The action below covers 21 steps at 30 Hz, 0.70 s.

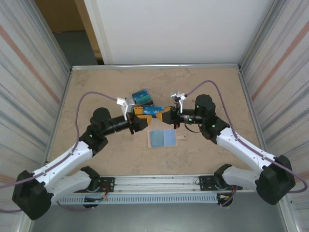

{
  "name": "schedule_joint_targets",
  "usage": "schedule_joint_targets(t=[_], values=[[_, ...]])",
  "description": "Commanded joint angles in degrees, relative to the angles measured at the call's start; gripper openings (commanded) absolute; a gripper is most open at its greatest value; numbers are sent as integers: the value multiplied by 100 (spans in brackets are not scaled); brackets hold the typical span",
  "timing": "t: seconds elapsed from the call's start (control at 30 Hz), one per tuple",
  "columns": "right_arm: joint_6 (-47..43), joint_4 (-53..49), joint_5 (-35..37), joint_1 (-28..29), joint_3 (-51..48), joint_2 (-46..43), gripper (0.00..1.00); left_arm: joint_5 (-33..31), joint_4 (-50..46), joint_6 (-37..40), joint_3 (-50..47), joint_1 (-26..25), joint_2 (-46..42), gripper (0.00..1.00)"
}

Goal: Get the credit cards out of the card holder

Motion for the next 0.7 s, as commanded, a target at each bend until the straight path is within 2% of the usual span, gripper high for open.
schedule_joint_targets(t=[0.0,0.13,0.37,0.53,0.67], values=[[-570,-910,145,34,233,-225,0,114,-1236,1079,654,35,-223,58],[-838,-1349,113,43,299,-347,0,147,-2669,1947,1520,35,17,64],[-1101,-1729,-89,61,425,-398,0,535,-4609,3124,2971,23,931,63],[-1249,-1971,-198,92,534,-324,0,834,-5652,3791,3738,-50,1593,59],[-1294,-2034,-215,96,570,-293,0,829,-6009,4041,3978,-93,1881,56]])
